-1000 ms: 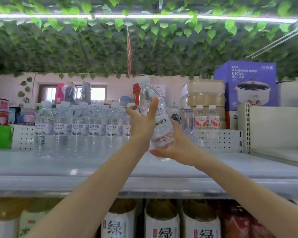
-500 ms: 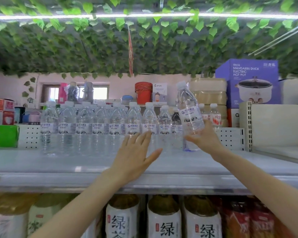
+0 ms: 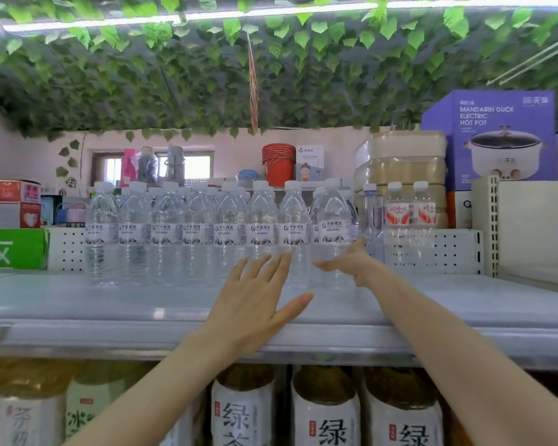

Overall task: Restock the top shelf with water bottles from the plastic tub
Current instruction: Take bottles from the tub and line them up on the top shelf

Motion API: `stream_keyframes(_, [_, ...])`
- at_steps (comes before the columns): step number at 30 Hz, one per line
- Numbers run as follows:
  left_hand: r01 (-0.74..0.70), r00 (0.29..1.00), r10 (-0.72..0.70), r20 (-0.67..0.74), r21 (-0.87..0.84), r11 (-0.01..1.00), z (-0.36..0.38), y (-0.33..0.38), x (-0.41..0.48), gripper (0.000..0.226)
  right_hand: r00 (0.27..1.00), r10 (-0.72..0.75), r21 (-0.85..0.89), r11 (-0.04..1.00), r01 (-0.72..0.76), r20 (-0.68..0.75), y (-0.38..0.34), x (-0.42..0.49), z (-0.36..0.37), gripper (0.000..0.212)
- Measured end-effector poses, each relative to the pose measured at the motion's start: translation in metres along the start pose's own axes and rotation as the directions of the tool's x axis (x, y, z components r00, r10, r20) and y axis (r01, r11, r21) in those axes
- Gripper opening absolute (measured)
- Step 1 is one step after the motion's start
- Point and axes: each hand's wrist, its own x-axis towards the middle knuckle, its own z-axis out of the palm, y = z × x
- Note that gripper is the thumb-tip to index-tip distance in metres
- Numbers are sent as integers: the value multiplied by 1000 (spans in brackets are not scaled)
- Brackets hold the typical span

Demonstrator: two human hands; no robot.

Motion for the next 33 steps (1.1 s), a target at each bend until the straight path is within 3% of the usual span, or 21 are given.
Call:
stream_keyframes(8, [-19,1000,19,-12,-3,1000,-1,6,-2,98,996,31,-244,970,-9,86,8,-1,-14,124])
stream_keyframes(10, [-18,999,18,-32,2,1000,0,6,-1,99,999,-24,-305,952,37,44,7,-1,-15,115])
stream_keyframes(13, [3,999,-3,-50,-4,1000,2,4,-1,98,998,-29,-212,976,41,58,9,1,-18,93])
stream_keyframes(15, [18,999,-19,-44,-18,1000,5,3,-2,98,998,-58,-258,964,64,33,11,0,-18,85])
stream_keyframes(19, [27,999,-28,-33,-35,999,9,3,0,103,978,-209,-401,896,189,-7,11,2,-12,95])
stream_keyframes(23, [23,999,-25,-47,-42,999,11,6,4,110,963,-268,-495,831,253,42,11,6,-3,103])
stream_keyframes(26, [27,998,-31,-61,-72,997,15,8,5,107,953,-288,-579,763,289,97,13,8,1,122])
stream_keyframes(28, [28,998,-33,-62,-77,997,18,8,5,104,932,-336,-686,647,334,136,14,8,1,138])
stream_keyframes(31, [32,998,-36,-50,-82,996,19,8,6,101,870,-477,-910,292,294,128,10,4,0,143])
stream_keyframes(33, [29,998,-33,-51,-82,996,19,7,8,104,857,-494,-960,141,242,143,7,1,2,142])
